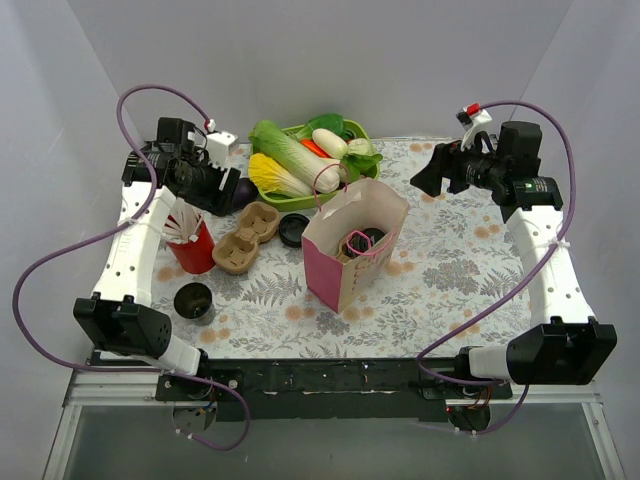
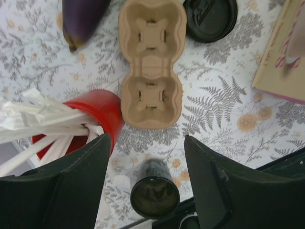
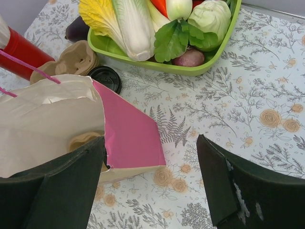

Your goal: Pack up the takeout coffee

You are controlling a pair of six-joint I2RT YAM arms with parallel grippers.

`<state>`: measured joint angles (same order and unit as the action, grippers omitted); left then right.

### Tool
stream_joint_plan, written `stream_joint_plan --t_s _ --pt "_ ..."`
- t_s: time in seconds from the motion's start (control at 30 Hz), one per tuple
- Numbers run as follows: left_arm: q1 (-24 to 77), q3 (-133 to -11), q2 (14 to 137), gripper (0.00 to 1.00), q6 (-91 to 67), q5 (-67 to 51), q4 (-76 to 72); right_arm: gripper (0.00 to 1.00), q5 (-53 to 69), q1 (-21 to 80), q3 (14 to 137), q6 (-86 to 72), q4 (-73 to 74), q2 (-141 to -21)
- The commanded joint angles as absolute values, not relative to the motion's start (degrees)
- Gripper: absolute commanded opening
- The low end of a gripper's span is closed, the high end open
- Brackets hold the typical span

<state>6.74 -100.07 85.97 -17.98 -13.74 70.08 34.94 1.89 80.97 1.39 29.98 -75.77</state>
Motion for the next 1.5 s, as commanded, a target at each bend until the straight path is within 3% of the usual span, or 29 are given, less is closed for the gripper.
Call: stream_joint_plan --t_s 0.0,0.43,0.57,0.73,0.77,0.83,0.9,1.47 --pt "6.5 -96.4 84.7 0.63 -17.7 -7.5 71.4 0.85 35.7 1.9 80.7 0.7 29.1 -74.0" --pt "6.5 -90.6 87.4 0.62 -17.8 2.2 63.1 0.84 34.9 1.8 81.5 1.2 30.1 -74.5" --pt "6.5 -89.9 89.2 0.56 -17.1 2.9 61.5 0.84 35.0 1.8 81.7 1.4 30.2 -75.0" --pt "6.5 -91.1 91.1 0.28 -16.5 4.3 63.5 0.84 34.8 1.8 81.7 1.6 30.1 -75.2" --pt "6.5 -91.0 90.8 0.12 -16.3 4.7 63.5 0.84 34.7 1.8 81.7 1.6 30.0 -75.2" --pt "6.5 -90.8 89.8 0.1 -15.4 4.8 63.3 0.84 34.5 1.8 81.5 1.7 30.0 -75.2" --pt "6.5 -92.0 89.6 0.0 -15.1 4.8 64.3 0.84 34.5 1.8 81.4 1.8 30.0 -75.1" --pt "6.5 -116.8 88.8 0.0 -13.9 -5.2 78.0 0.83 34.5 1.9 84.0 3.2 30.8 -79.9"
